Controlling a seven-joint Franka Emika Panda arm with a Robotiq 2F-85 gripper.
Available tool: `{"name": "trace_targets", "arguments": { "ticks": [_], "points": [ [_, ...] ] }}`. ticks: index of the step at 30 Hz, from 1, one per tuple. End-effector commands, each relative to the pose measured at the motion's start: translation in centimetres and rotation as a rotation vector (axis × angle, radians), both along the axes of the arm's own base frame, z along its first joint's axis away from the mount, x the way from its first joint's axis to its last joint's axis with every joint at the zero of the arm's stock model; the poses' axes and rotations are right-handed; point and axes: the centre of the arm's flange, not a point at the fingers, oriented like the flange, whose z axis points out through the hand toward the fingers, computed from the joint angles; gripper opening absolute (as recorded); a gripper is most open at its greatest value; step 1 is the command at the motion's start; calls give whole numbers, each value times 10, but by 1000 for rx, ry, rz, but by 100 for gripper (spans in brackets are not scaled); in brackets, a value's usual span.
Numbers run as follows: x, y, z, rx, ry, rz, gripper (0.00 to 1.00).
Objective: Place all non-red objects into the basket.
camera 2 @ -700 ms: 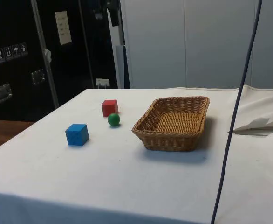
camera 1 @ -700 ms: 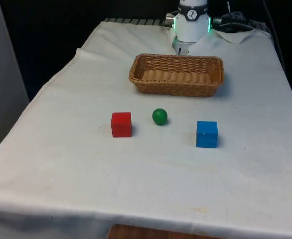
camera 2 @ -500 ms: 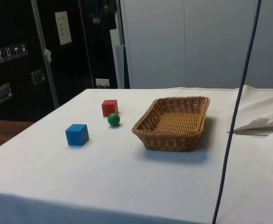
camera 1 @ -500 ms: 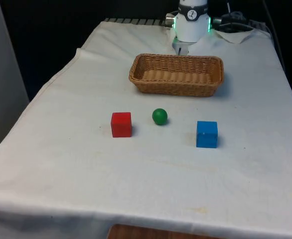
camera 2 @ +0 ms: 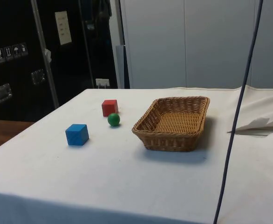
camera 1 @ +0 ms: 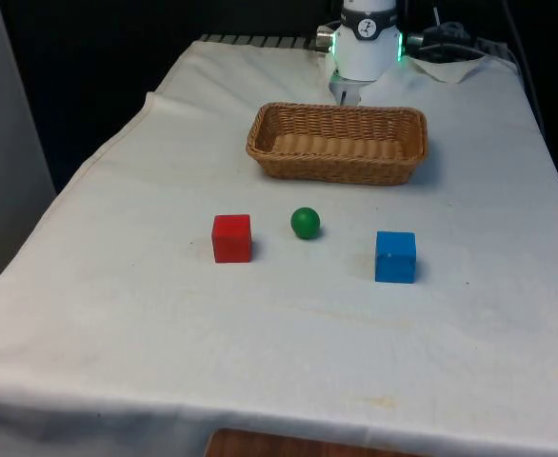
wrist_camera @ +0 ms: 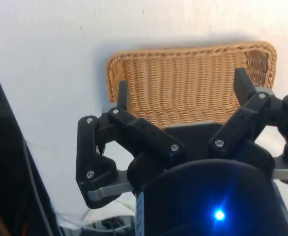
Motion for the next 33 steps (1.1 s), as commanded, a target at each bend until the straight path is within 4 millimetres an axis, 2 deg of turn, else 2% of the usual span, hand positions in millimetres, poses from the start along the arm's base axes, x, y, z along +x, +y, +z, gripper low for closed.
{"name": "trace_targets", "arguments": {
  "ticks": [1,11,17,24,26,33],
  "points": [
    [0,1,0,-7,-20,0,100],
    [5,4,-13,2,-54,8,100],
    [5,-2,-21,2,-40,7,100],
    [7,-16,-41,29,-40,4,100],
    [6,-18,-42,22,-33,3,100],
    [8,-26,-66,34,-30,2,100]
  ]
}}
